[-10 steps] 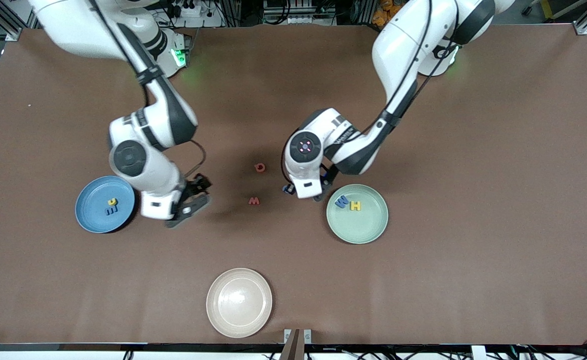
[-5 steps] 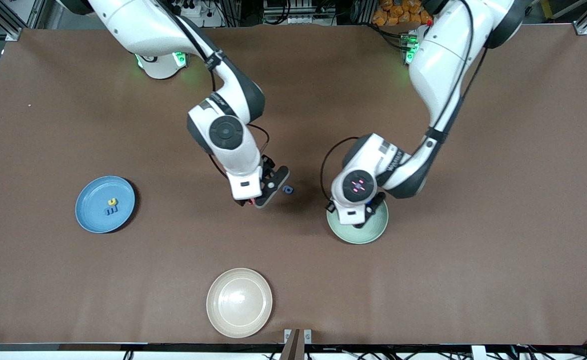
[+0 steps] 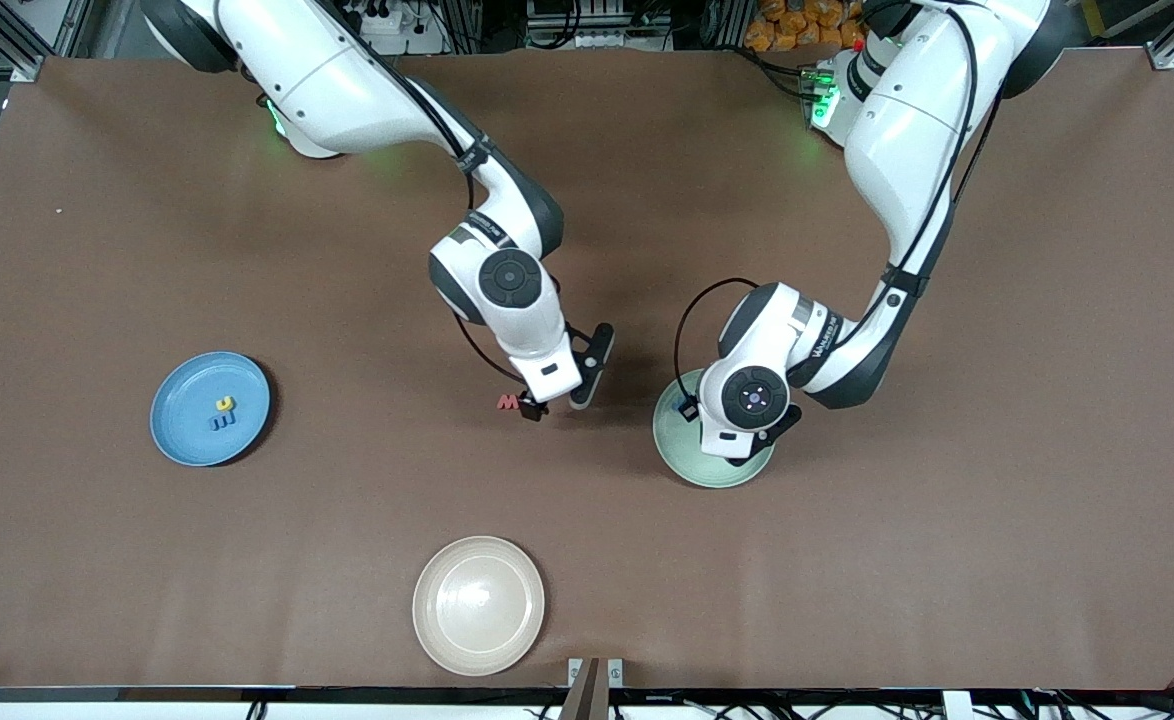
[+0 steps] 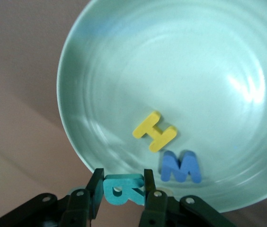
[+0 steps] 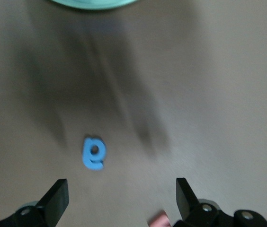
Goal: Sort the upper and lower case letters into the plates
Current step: 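Drop the teal R into the green plate while the right gripper reaches letters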
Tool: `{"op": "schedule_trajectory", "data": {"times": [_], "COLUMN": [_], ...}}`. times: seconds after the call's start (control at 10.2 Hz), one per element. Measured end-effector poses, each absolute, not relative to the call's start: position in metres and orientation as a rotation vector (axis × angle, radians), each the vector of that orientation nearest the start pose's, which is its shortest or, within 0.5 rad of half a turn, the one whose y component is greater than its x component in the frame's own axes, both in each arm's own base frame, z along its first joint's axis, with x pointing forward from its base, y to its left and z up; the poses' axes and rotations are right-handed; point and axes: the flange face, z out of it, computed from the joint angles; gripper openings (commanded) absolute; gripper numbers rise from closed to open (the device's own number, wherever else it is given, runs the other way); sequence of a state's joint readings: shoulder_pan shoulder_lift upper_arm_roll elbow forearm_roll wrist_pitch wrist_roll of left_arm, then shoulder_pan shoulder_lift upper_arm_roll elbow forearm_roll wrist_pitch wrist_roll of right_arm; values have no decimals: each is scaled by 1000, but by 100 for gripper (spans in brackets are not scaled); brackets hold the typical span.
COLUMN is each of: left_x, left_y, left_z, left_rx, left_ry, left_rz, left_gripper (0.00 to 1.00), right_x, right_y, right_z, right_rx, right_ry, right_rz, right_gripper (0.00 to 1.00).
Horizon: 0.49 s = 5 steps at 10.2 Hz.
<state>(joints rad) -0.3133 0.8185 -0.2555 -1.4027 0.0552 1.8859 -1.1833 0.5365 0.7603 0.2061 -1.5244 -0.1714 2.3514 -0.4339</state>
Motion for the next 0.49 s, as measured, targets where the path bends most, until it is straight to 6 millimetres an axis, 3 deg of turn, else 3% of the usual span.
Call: {"op": "schedule_trajectory", "data": {"times": [0.2, 0.49], "left_x": [598, 597], "left_y": [-342, -344], "left_z": [203, 203], "left_rx": [-2820, -2823], "left_ry": [-869, -855], "left_rz": [484, 485], "left_gripper": [100, 100], "right_x": [533, 527], "right_y": [480, 485], "right_z": [203, 187], "right_rx": [-2513, -2539], "right_ry": [-1830, -1817], "right_rz": [-122, -97], "right_gripper": [100, 100]}}
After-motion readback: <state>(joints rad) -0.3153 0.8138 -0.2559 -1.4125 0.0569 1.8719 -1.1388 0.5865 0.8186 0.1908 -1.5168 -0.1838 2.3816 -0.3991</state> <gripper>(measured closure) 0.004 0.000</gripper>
